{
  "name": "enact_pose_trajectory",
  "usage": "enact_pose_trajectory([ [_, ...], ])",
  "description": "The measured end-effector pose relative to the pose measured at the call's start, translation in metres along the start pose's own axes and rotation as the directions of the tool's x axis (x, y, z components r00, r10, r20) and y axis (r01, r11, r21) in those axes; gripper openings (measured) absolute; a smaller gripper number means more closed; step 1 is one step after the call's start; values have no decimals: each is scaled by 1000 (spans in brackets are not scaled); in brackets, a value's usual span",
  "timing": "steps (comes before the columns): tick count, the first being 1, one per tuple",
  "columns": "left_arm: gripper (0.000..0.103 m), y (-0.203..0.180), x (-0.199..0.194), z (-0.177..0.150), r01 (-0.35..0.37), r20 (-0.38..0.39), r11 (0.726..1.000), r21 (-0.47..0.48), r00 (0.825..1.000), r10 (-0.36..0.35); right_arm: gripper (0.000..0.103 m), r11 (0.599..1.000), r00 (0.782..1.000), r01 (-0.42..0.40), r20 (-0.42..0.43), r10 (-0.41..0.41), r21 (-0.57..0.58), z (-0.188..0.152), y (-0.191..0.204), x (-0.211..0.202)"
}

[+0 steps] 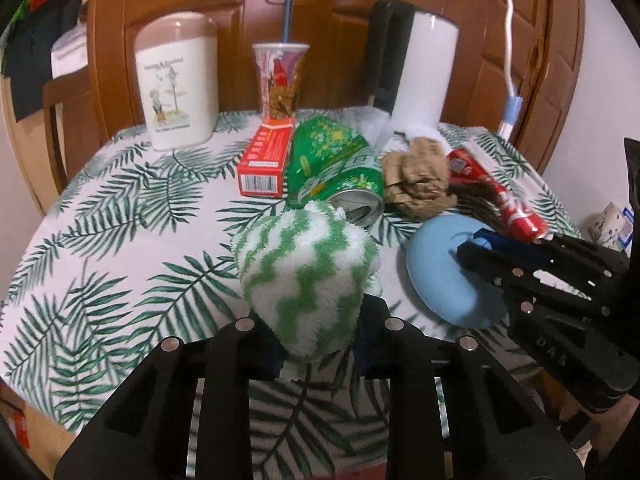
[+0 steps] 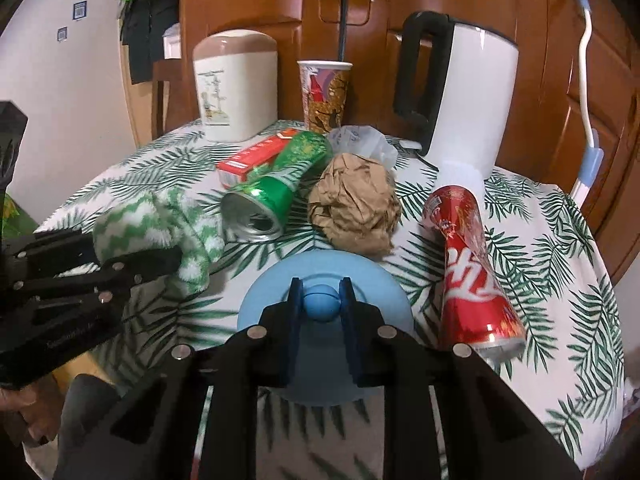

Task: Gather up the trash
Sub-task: 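Carry the cloth and blue lid over the pink bag and open both tools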

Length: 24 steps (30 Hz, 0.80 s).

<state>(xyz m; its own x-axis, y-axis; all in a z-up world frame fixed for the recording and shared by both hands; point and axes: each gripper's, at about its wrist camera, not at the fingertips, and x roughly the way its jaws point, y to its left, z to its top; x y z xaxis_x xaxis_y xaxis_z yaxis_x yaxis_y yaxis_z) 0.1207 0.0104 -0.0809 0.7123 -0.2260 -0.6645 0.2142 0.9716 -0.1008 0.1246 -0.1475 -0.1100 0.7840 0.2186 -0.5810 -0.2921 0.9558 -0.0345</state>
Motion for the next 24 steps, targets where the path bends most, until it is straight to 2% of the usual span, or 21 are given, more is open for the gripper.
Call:
enact_pose_trajectory([
  [7, 25, -6, -38, -14, 15, 29, 1000, 19, 999, -16, 19, 999, 999, -40, 15, 40, 9, -18, 12, -34],
  [15, 25, -24, -84, -58, 44, 22, 997, 61, 999, -45, 19, 998, 998, -61, 26, 62, -24, -59, 36, -88],
  [20, 25, -33, -103, -105, 64, -27, 995, 81, 998, -62, 19, 996, 996, -88, -16, 88, -29, -101, 49, -110],
  [24, 25, -37, -95, -148, 78, -107, 993, 93, 992, -68, 19, 993, 988, -115, -102, 112, -20, -148, 60, -102],
])
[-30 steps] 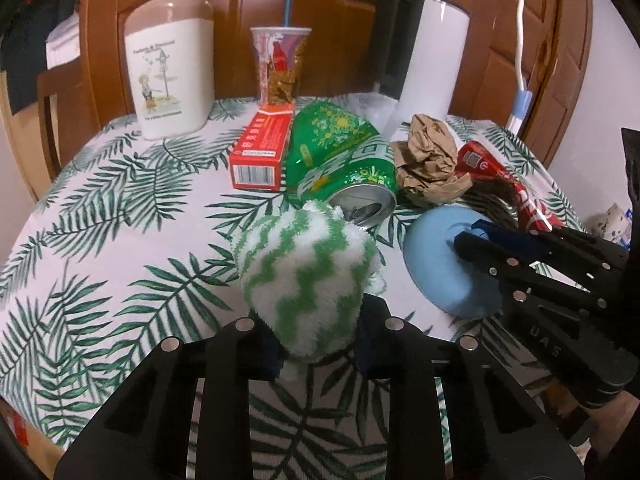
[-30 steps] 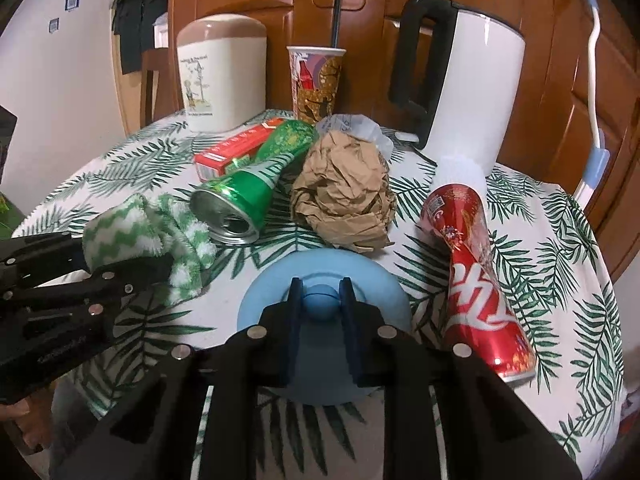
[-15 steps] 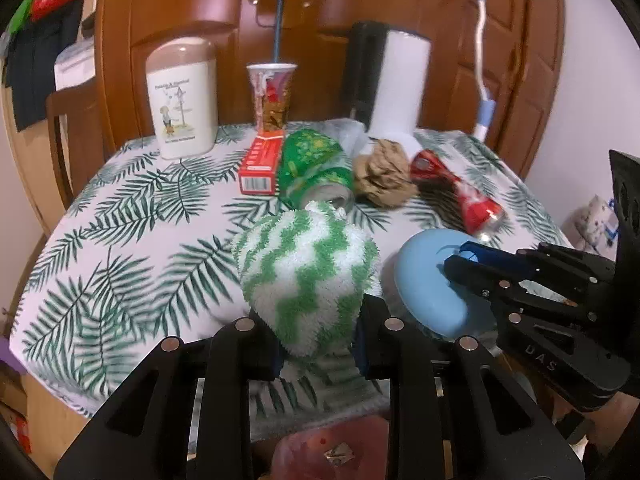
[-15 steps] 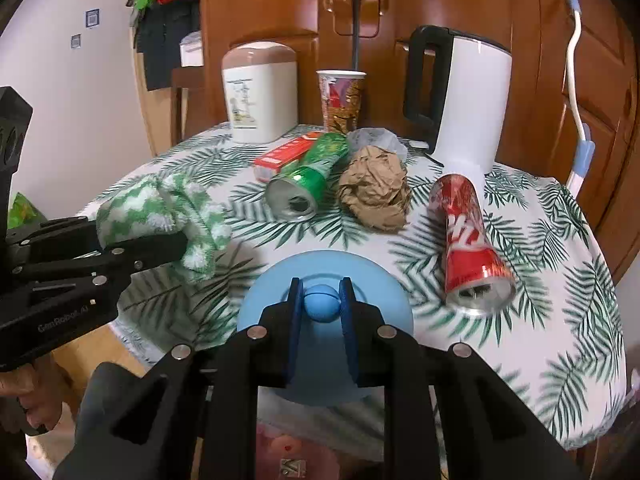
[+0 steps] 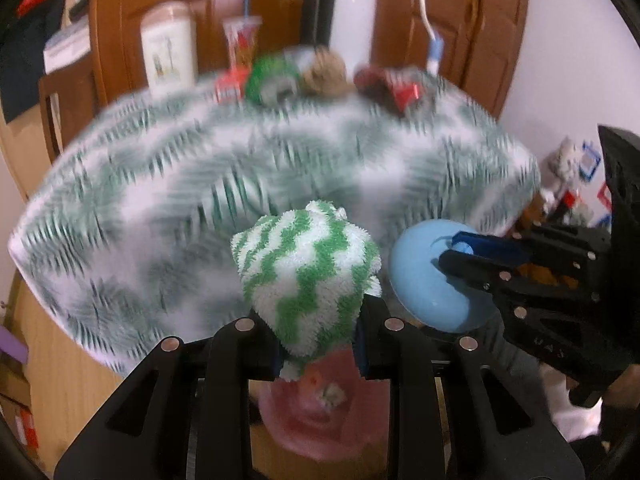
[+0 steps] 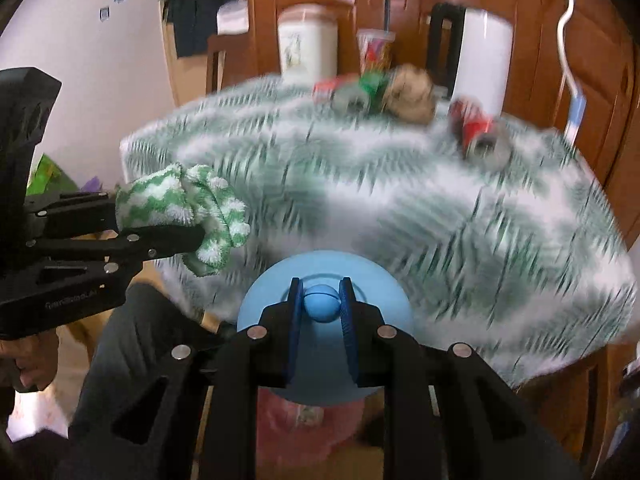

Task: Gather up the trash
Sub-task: 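Carry the cloth and blue lid over the pink bag and open both tools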

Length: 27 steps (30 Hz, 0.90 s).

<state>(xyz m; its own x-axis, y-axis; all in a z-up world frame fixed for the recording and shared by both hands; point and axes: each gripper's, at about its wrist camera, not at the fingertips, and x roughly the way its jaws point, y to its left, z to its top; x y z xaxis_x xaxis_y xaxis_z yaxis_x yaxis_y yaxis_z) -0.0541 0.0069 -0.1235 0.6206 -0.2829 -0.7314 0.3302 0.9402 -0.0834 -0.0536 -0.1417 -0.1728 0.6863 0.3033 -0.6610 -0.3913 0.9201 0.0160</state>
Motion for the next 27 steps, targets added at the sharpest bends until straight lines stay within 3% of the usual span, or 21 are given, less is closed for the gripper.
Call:
enact_pose_trajectory([
  [4, 25, 4, 42, -43, 1, -128, 1000, -15, 992, -2, 19, 1000, 994, -21, -111, 22, 8, -43, 5, 44],
  [7, 25, 12, 91, -75, -5, -249, 999, -31, 969, -3, 19, 999, 976, -33, -218, 31, -4, -74, 8, 91],
  [13, 26, 27, 183, -125, -10, -461, 998, -56, 887, -17, 19, 997, 912, -71, -406, 67, 5, -127, 10, 176],
  [20, 27, 33, 236, -155, -26, -574, 997, -73, 818, -21, 19, 995, 842, -76, -530, 101, 68, -159, -2, 238],
  [27, 29, 42, 275, -166, -40, -629, 995, -92, 777, -27, 19, 991, 797, -74, -590, 127, 112, -172, -11, 281],
])
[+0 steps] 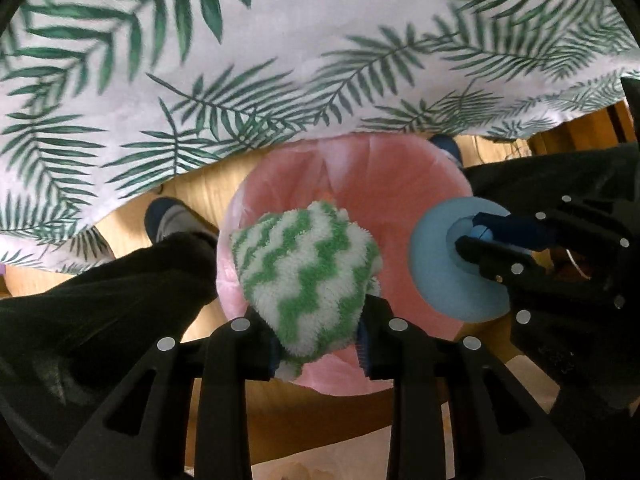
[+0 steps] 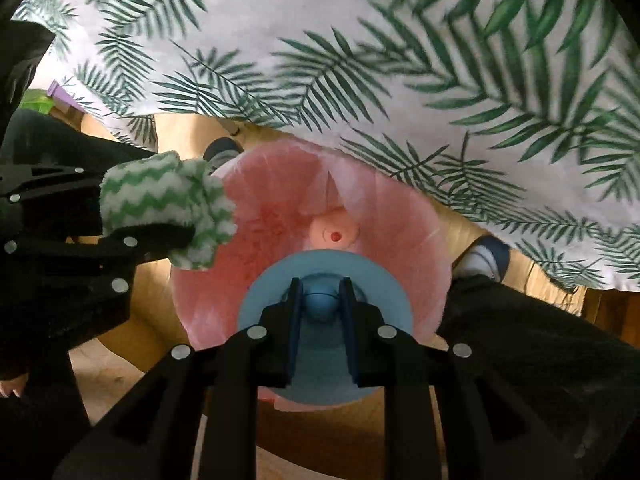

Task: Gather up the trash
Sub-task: 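Carry the cloth and blue lid over the pink bag and open both tools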

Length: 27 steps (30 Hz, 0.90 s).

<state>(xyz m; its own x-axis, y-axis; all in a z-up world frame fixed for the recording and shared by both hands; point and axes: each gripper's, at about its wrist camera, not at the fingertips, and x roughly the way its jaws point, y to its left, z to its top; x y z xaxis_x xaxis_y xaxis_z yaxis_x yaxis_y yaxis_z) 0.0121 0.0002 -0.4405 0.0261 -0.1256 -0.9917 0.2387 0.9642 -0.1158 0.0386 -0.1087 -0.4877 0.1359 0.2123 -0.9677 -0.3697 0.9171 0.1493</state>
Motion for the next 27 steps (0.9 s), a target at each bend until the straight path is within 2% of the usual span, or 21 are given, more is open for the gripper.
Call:
enact_pose_trajectory([
  [5, 35, 1, 16, 2, 5, -37, 1000, -13, 999, -5, 19, 1000, 1000, 3, -23, -2, 5, 3, -2, 13],
  [11, 43, -1, 18, 6, -6, -43, 1000, -11, 999, 6, 20, 1000, 999, 5, -42, -4, 13, 1, -7, 26],
  [16, 44, -2, 20, 6, -12, -54, 1000, -15, 998, 12, 24, 1000, 999, 0, -44, 0, 15, 1, -5, 30],
  [19, 49, -2, 20, 6, -15, -59, 1000, -14, 998, 14, 36, 1000, 999, 9, -38, -8, 14, 1, -4, 30],
  [21, 58, -3, 20, 6, -17, -58, 1000, -8, 998, 17, 48, 1000, 999, 20, -31, -20, 15, 0, -5, 28],
  [23, 65, -5, 20, 5, -27, -54, 1000, 1, 998, 27, 51, 999, 999, 31, -24, -31, 15, 0, -6, 27],
  [27, 74, -3, 20, 5, -21, -57, 1000, -4, 998, 21, 66, 997, 997, 73, -18, -73, 24, -1, -12, 24],
])
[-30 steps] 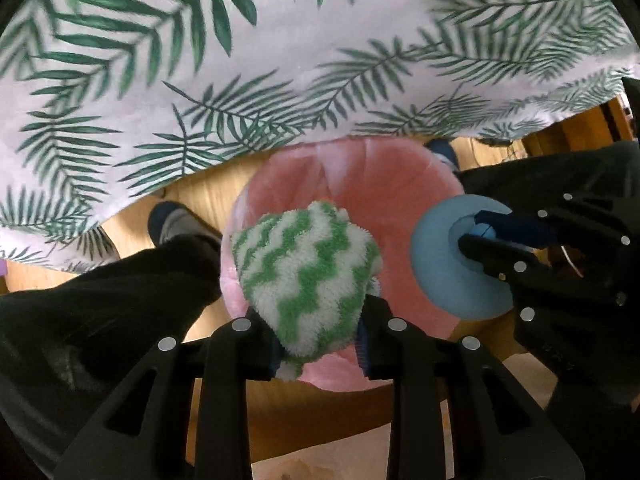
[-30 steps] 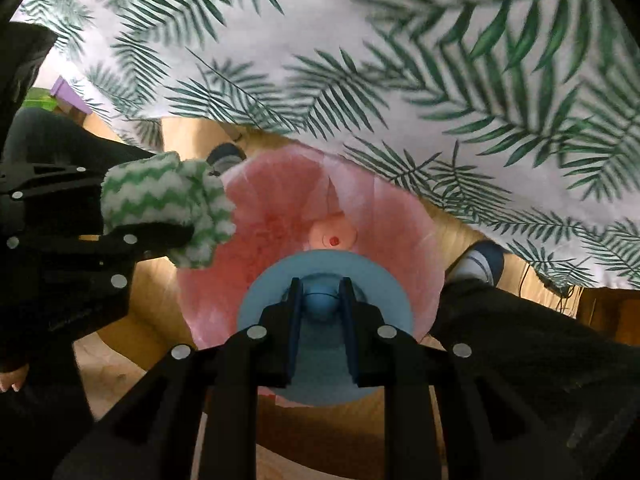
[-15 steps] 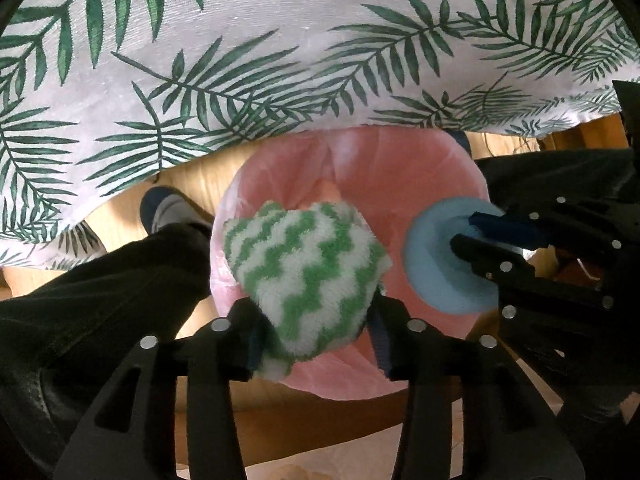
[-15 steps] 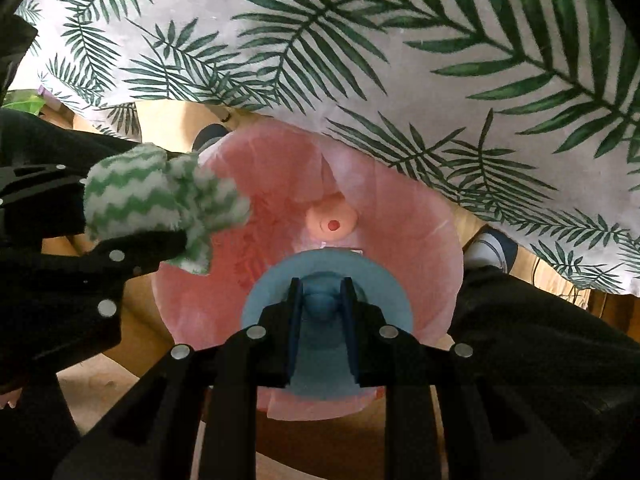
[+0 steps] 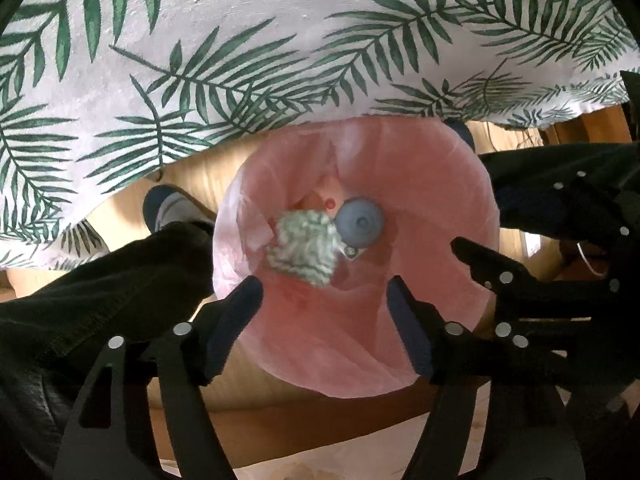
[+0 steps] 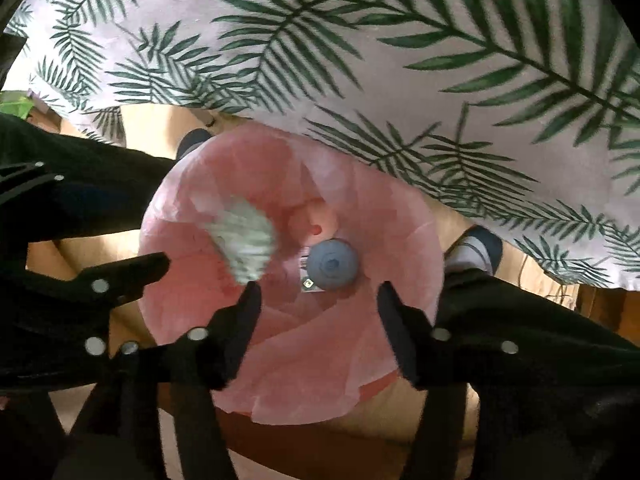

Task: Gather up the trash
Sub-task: 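Carry the cloth and blue lid over the pink bag and open both tools, then raise both open tools back toward the table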

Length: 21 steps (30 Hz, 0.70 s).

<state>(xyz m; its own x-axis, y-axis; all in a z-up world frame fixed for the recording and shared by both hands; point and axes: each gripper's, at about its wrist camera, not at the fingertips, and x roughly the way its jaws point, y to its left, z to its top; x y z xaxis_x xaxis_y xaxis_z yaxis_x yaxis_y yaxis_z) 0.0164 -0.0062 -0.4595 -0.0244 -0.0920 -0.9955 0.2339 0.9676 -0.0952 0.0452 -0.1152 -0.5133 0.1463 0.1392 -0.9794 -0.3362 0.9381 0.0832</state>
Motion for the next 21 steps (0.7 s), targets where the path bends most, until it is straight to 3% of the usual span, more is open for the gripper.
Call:
enact_pose_trajectory([
  [8, 79, 1, -8, -3, -3, 10, 1000, -7, 1000, 3, 94, 992, 992, 123, 15, -123, 6, -2, -8, -10],
  [11, 79, -1, -33, -11, -46, 98, 999, -10, 994, 47, 98, 975, 974, 224, 25, -224, -5, -3, -4, -27],
  [13, 79, -2, -56, -16, -66, 167, 998, 2, 984, 65, 98, 972, 970, 236, 65, -235, -7, -7, -2, -48],
  [16, 81, -9, -113, -27, -115, 290, 993, 39, 952, 99, 98, 966, 952, 257, 176, -249, -26, -20, 4, -94],
  [18, 83, -13, -149, -33, -166, 357, 984, 60, 924, 135, 98, 945, 920, 319, 264, -290, -74, -30, 14, -133],
  [21, 89, -20, -218, -41, -247, 492, 968, 48, 849, 192, 98, 945, 890, 320, 363, -277, -62, -38, 17, -190],
])
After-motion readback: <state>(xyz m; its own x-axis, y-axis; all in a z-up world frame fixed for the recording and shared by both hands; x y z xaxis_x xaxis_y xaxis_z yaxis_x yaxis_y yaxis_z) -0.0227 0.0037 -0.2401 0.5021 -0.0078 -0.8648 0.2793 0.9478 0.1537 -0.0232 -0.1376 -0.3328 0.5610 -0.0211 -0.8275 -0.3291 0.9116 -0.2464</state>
